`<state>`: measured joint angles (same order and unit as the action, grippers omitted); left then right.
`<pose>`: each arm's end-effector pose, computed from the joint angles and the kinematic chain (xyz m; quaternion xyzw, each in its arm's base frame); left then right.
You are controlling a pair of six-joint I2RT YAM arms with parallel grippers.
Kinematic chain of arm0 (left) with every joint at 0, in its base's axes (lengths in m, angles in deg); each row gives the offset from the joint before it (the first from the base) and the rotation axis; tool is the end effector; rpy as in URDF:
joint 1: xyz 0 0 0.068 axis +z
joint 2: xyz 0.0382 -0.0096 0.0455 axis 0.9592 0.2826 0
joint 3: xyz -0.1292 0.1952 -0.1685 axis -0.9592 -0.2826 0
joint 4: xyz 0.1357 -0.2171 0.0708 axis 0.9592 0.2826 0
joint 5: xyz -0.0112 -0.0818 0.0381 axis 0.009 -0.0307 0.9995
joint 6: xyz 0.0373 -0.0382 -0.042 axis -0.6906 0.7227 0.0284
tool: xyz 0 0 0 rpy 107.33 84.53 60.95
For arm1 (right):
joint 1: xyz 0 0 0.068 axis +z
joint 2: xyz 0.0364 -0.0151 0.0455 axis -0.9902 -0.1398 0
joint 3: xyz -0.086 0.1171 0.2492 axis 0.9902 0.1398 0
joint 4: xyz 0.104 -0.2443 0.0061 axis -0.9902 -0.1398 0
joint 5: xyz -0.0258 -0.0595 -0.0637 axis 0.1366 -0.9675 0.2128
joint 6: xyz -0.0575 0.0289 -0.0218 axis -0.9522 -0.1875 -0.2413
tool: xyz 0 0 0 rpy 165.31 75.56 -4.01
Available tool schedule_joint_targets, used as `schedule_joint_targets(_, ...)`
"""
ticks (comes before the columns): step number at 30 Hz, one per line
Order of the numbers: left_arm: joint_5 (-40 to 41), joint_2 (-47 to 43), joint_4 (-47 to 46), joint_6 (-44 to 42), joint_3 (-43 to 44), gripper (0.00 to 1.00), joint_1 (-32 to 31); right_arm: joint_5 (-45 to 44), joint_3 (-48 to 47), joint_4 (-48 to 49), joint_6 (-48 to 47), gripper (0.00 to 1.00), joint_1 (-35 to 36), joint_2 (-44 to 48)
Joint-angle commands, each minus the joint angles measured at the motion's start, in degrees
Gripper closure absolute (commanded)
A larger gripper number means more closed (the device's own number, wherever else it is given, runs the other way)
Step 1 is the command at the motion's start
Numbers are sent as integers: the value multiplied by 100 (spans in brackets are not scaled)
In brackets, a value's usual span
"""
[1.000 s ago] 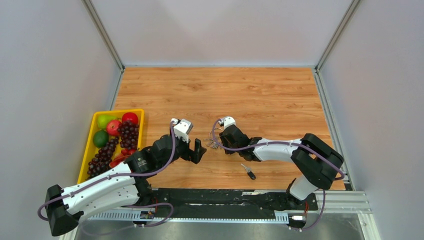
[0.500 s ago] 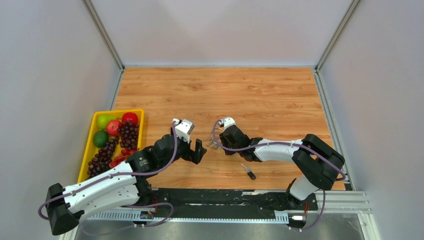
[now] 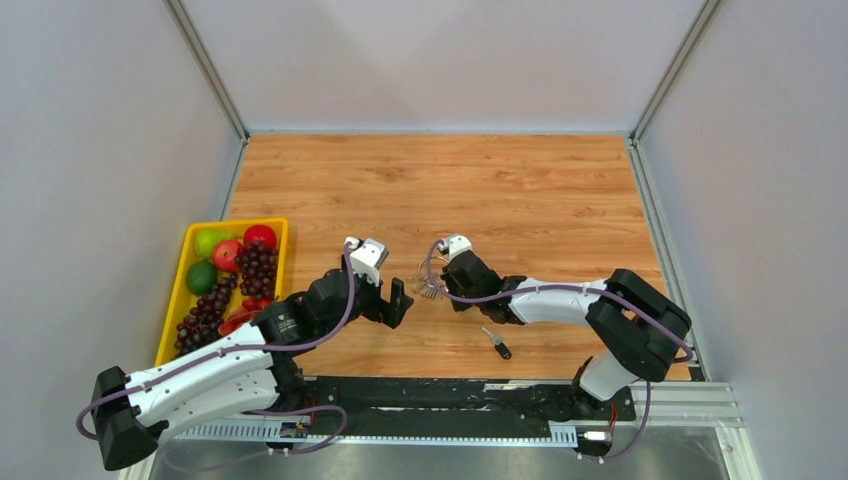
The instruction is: Put the keys on the keyring
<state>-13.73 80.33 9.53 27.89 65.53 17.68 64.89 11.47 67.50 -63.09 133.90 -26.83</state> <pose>0.1154 -0.1476 0.2552 0.1753 0.8268 -0.2585 0.4679 0.1978 0.2362 0.1439 -0.2399 0.9002 0.1298 0.3395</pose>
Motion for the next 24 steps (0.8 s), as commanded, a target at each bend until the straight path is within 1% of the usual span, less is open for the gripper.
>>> schedule_joint_targets(1,-63,-23,-206,-57,59,0,-20,-82,59,-73,50,100,7,159)
schedule_joint_targets(6,-94,-32,-182,-44,77,0,-18,-45,54,-166,-51,100,9,510)
schedule_joint_targets(8,-141,-64,-162,-28,99,0,-18,25,-33,-480,-109,100,9,693)
schedule_joint_targets(12,-350,-161,-109,27,176,0,-19,319,-404,-1330,-199,100,25,1030)
schedule_joint_targets(15,-596,-231,-68,103,277,0,-18,708,-722,-1996,-228,100,35,1315)
schedule_joint_targets(20,-1131,-324,35,228,489,0,-18,1276,-1553,-3296,-365,100,37,1575)
schedule_joint_targets(24,-1562,-556,70,285,609,0,-18,1433,-2179,-4128,-350,100,52,1834)
